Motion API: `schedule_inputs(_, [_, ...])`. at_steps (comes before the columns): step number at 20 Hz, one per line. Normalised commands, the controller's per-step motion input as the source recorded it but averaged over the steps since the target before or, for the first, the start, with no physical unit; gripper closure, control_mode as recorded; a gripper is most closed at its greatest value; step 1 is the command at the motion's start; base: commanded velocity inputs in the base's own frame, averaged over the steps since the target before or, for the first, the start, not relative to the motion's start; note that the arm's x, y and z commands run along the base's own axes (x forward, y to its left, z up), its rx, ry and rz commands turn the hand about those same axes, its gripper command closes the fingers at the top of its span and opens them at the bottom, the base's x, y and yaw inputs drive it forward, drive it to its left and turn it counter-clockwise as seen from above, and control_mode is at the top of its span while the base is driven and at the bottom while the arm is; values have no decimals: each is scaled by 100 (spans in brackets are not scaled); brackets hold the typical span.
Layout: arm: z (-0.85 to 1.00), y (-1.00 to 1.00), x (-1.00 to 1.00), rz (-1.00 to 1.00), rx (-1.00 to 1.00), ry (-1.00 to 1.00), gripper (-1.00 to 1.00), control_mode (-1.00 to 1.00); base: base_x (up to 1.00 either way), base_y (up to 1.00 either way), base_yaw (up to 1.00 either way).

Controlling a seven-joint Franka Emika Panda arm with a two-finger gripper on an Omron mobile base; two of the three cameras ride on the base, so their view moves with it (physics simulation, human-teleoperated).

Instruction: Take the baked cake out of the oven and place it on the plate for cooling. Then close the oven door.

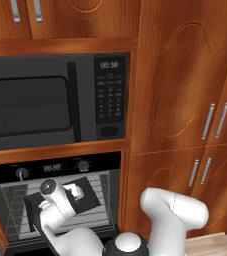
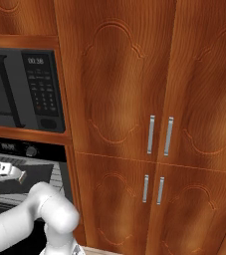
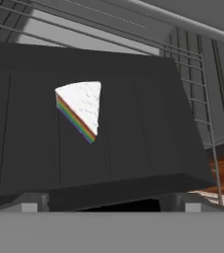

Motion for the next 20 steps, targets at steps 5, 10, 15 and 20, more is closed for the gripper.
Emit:
schedule_inputs(5, [-13,0,25,4,13,0,-100,-100,0,0,0])
schedule_inputs(10, [-19,-4,23,8,8,0,-100,-100,0,0,0])
schedule_inputs(15, [-24,-1,26,7,2,0,-100,-100,0,0,0])
schedule_inputs(20, [-22,2,21,3,6,0,-100,-100,0,0,0])
